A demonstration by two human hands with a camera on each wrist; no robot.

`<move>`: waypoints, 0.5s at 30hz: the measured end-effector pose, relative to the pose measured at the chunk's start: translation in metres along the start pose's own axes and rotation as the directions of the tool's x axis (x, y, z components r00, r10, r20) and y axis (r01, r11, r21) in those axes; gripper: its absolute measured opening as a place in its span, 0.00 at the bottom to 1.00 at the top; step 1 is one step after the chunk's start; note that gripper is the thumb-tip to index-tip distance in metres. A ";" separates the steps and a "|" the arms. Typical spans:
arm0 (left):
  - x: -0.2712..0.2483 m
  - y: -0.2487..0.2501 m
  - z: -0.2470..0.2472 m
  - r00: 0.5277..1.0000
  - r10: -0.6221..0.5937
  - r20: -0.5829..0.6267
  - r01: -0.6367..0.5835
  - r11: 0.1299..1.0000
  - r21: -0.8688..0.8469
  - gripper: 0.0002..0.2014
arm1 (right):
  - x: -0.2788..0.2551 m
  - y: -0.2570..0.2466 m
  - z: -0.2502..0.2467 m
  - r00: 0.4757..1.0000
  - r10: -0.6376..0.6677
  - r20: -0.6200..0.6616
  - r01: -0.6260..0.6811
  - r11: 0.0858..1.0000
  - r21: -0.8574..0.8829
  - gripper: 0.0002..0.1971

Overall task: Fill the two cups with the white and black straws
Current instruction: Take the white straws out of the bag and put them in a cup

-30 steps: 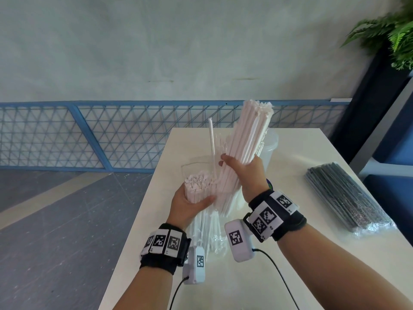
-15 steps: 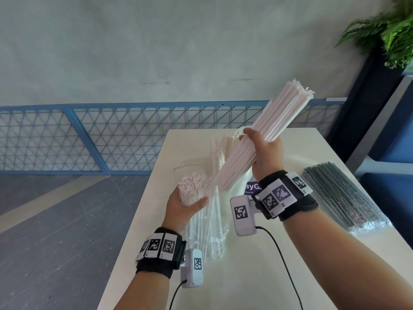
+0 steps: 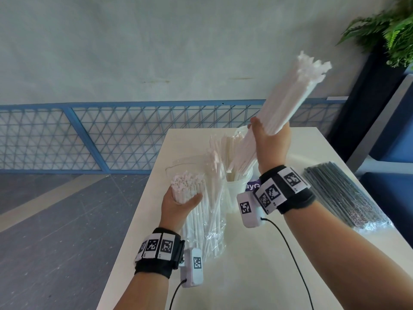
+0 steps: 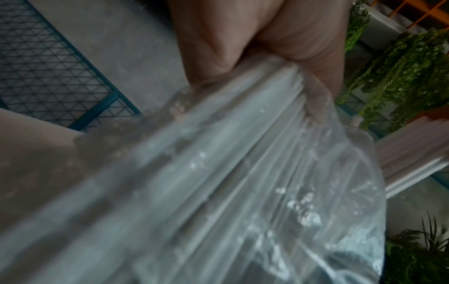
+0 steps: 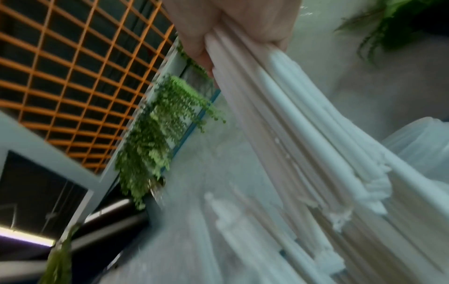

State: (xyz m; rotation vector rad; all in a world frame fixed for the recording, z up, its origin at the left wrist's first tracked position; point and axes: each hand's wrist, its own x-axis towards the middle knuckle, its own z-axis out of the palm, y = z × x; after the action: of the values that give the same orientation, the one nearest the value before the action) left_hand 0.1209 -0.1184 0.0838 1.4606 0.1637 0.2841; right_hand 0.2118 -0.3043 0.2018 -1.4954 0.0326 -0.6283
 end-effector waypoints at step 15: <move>-0.004 0.000 0.000 1.000 -0.007 -0.021 0.007 0.999 -0.033 0.20 | -0.016 0.024 0.025 0.978 0.106 0.182 -0.085 0.989 -0.118 0.10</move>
State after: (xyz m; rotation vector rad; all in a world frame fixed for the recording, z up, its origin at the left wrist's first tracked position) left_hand 0.1171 -0.1191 0.0835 1.4250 0.1802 0.2950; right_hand 0.2171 -0.2761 0.1770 -1.6439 -0.0064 -0.4114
